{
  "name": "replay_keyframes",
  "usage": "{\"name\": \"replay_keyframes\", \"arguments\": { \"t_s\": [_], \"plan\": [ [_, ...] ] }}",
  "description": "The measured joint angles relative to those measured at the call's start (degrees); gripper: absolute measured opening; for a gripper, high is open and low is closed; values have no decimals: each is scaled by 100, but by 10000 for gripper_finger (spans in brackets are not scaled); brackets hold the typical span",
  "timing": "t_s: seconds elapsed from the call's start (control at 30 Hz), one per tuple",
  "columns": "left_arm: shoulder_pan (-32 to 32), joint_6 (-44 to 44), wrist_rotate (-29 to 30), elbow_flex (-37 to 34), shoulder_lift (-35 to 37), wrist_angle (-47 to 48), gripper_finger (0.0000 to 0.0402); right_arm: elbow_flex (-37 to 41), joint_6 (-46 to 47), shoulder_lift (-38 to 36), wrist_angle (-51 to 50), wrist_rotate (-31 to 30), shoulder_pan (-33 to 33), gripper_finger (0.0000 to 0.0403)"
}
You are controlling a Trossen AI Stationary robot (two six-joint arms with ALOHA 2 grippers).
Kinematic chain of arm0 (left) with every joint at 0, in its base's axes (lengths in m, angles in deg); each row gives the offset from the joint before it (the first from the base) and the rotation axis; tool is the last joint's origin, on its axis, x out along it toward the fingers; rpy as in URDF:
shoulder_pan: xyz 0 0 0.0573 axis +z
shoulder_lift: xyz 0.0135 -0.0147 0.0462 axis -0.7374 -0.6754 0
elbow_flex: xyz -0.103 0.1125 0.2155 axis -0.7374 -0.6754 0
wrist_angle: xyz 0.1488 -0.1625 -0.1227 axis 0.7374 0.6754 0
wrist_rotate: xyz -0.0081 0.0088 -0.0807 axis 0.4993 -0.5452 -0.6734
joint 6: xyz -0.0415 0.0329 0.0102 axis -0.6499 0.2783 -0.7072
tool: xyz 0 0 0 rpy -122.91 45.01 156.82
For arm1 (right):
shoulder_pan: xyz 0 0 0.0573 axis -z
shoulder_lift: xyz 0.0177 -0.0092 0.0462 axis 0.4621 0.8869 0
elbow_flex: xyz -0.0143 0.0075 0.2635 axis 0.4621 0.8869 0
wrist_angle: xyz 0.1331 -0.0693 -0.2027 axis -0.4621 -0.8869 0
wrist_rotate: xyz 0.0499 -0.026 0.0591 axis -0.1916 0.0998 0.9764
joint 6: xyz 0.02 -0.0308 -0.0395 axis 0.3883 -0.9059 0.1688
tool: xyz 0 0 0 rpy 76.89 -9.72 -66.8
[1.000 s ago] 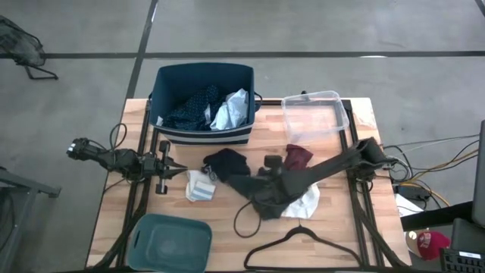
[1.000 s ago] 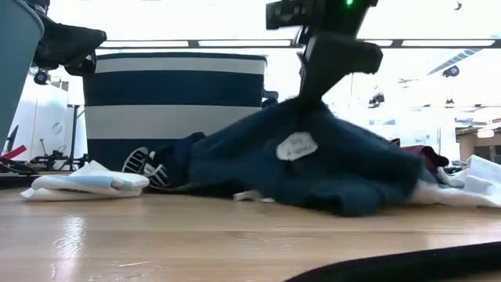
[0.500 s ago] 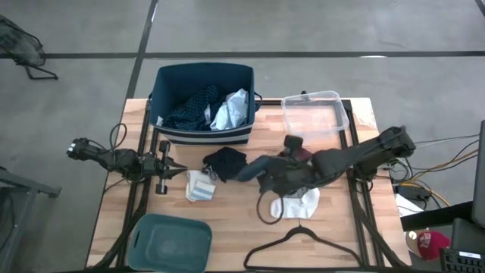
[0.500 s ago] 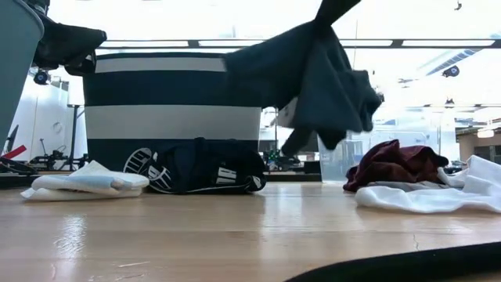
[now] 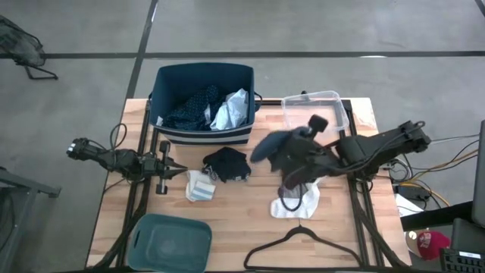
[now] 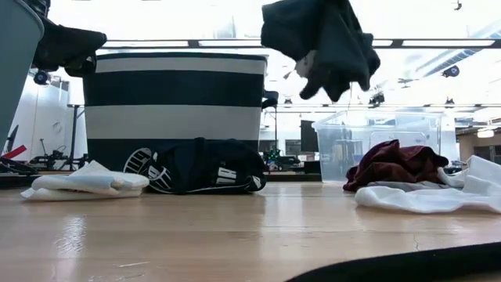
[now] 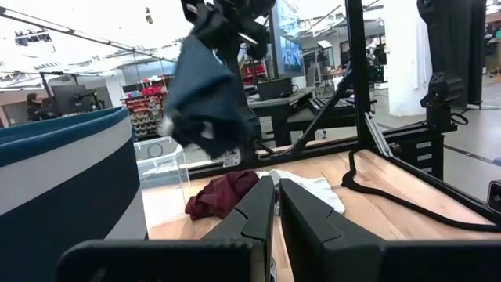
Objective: Pick & Place Cloths
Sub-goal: Put the gray shorts into the transparent bin
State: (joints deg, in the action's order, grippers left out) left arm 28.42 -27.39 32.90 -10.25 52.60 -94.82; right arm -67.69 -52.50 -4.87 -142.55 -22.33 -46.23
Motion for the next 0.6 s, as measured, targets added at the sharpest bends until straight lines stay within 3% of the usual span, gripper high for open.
{"name": "replay_keyframes", "arguments": {
  "t_s": [0.33, 0.6],
  "plan": [
    [0, 0, 2, 0, 0, 37, 30, 4, 239, -257, -1, -1381, 555, 8],
    [0, 0, 2, 0, 0, 35, 30, 9, 254, -320, -45, -1442, 1649, 8]
  ]
}}
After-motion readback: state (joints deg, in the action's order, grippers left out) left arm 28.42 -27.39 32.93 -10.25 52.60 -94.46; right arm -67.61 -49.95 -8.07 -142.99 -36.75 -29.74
